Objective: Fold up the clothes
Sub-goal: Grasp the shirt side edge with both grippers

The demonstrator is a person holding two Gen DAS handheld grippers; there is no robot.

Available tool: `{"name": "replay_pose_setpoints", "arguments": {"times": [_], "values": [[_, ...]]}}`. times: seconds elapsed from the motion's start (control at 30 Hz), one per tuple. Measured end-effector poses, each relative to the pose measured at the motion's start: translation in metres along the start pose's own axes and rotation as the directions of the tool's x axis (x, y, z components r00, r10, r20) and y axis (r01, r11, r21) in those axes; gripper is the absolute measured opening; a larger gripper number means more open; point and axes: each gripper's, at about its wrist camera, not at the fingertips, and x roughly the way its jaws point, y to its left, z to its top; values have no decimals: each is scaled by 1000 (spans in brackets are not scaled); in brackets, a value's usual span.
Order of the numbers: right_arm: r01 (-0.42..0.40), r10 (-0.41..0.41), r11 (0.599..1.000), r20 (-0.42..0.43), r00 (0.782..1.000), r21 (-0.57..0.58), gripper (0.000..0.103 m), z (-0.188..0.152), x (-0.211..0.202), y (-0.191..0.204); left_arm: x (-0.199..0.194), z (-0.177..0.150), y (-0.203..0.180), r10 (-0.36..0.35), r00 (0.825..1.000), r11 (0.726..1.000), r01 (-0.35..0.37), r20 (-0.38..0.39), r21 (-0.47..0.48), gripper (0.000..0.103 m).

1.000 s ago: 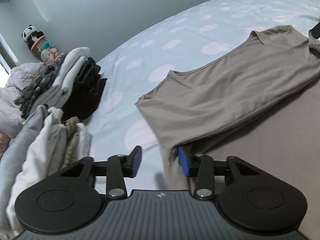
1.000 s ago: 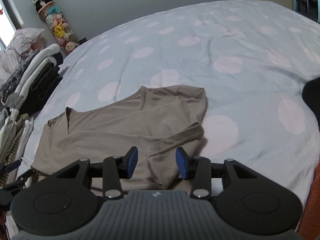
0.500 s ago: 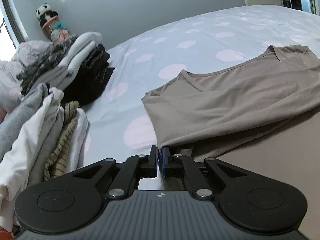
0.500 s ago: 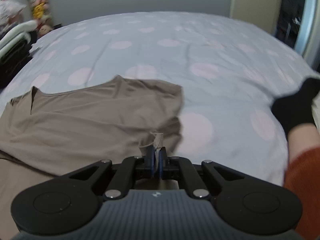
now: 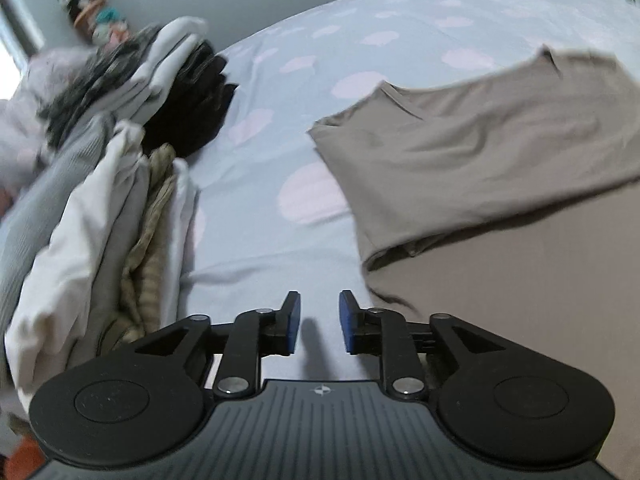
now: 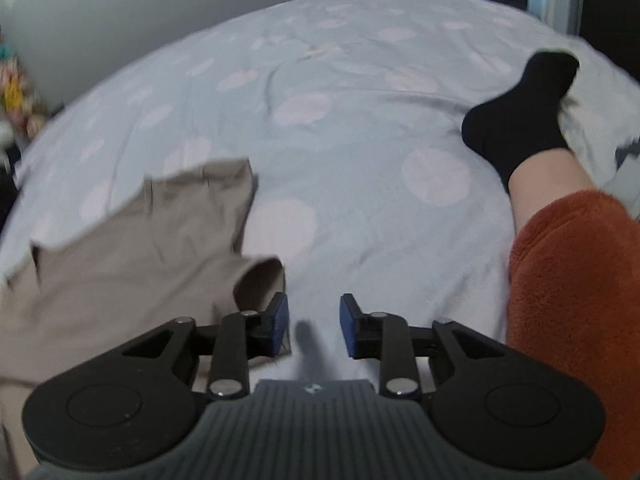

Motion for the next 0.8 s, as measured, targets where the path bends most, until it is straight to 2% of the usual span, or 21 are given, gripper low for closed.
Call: {"name": "replay_pose_setpoints", "arguments": {"times": [0.07,0.17,0.23,0.4,0.5,0.53,0.57,0.6,0.63,0.67,0.8], "values": [[-36,35,999,18,999,35,39,5,2,-4,-3,7,17,-73,997,993,75,17,-94,40],[-76,74,996,34,997,50,42,11,10,0,1,23,36,-151,987,963,158,47,-219,49],[-101,98,993,41,994,56,46,15,16,4,9,37,44,-185,980,940,196,68,-281,51],[-117,115,991,41,993,64,46,17,30,8,56,70,49,-235,969,891,244,71,-382,52],[-121,120,989,7,993,91,45,18,44,6,86,80,49,-241,969,865,236,45,-443,52],[-122,123,987,-7,992,101,38,18,48,5,93,82,49,-244,969,858,232,34,-458,44],[-121,123,987,-13,992,107,32,17,51,4,101,83,48,-247,969,851,230,27,-471,27],[-114,116,989,-13,993,97,18,16,52,6,103,84,49,-249,968,846,237,39,-477,22],[-110,111,990,-8,994,84,10,15,51,7,106,84,49,-252,966,841,245,51,-482,10],[-109,109,992,7,994,65,6,15,48,9,105,84,50,-255,965,835,255,67,-487,2],[-113,113,994,92,989,5,5,16,29,16,91,81,57,-227,964,821,265,136,-506,2]]}}
